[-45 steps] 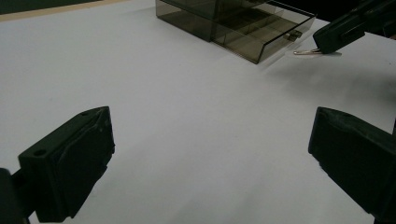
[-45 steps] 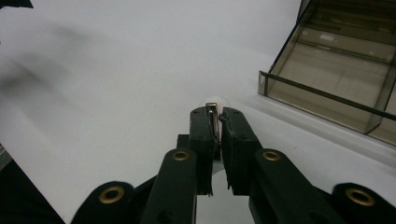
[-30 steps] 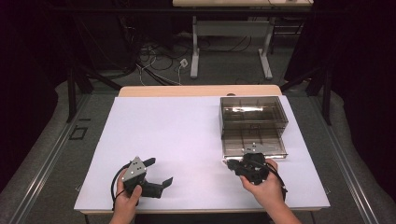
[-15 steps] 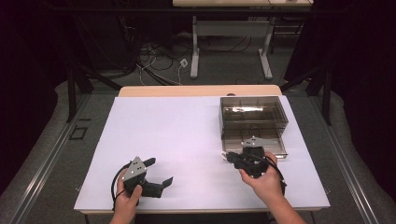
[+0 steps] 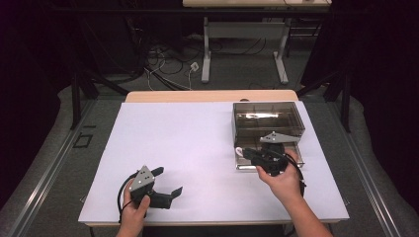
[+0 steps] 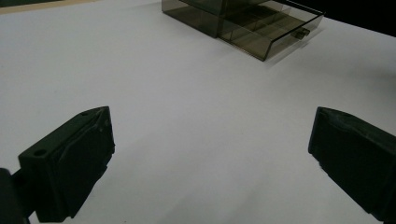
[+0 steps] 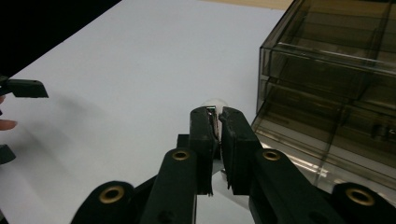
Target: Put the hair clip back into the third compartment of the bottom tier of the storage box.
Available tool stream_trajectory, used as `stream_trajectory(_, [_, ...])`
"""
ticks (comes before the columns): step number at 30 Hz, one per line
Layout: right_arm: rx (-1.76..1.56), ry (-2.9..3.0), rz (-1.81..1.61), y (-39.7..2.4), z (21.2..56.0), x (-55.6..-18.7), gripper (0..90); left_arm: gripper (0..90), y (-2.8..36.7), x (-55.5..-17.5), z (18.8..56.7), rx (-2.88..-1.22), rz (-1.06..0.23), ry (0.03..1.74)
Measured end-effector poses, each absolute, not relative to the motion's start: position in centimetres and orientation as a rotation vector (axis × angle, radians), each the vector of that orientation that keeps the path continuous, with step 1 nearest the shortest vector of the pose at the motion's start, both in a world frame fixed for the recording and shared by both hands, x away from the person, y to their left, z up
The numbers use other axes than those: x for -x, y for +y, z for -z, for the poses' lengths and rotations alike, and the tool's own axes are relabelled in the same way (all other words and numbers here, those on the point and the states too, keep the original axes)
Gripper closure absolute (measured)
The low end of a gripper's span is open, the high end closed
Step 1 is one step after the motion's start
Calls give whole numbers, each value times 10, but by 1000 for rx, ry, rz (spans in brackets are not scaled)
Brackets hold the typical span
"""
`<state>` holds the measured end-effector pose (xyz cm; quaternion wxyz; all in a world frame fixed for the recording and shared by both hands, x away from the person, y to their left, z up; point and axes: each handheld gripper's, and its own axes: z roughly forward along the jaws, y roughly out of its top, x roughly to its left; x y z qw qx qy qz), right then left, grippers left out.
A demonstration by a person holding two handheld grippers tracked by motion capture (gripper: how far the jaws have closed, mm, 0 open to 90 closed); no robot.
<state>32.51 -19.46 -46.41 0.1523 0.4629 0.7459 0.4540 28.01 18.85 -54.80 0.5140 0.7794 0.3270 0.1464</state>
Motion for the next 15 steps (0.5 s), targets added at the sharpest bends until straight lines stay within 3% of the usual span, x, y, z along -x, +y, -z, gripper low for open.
stream_trajectory(15, [-1432, 2033, -1282, -231, 472, -325, 834, 5, 189, -279, 548, -1870, -350, 800])
